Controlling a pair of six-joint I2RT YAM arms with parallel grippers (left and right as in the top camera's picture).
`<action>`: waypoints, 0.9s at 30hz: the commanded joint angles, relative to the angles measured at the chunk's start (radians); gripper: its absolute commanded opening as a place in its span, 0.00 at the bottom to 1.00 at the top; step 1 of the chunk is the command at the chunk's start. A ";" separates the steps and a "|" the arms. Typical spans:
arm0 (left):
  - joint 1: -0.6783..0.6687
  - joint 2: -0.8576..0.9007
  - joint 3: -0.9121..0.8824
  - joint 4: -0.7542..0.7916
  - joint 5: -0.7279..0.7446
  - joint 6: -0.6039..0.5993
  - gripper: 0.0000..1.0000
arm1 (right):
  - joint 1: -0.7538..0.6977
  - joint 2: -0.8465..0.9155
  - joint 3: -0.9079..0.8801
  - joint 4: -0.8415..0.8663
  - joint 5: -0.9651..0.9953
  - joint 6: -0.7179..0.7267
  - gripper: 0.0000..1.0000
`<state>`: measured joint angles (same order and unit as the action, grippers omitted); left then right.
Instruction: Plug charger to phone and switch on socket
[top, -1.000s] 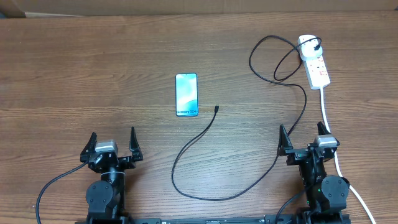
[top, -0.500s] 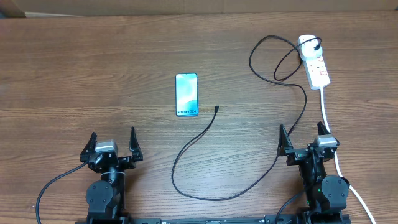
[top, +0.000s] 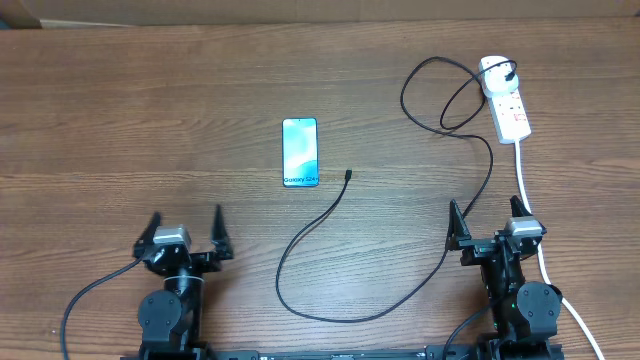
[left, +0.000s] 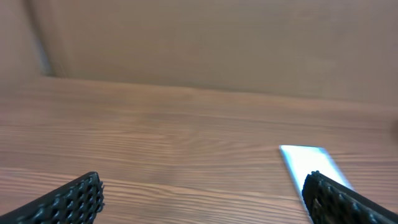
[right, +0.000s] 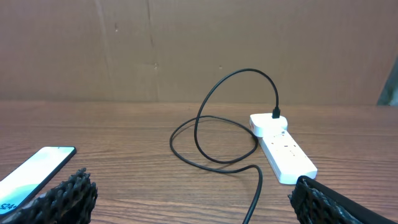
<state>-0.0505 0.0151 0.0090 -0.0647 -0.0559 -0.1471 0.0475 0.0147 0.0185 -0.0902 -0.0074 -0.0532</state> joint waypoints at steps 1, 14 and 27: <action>0.004 -0.010 -0.003 0.020 0.390 -0.355 1.00 | 0.006 -0.012 -0.010 0.005 0.010 -0.004 1.00; 0.004 -0.010 -0.003 0.214 0.640 -1.170 1.00 | 0.006 -0.012 -0.010 0.005 0.010 -0.003 1.00; 0.005 0.024 0.199 0.266 0.350 -0.883 1.00 | 0.006 -0.012 -0.010 0.005 0.010 -0.004 1.00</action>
<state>-0.0505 0.0154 0.0799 0.2668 0.3996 -1.2118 0.0475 0.0147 0.0185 -0.0906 -0.0071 -0.0532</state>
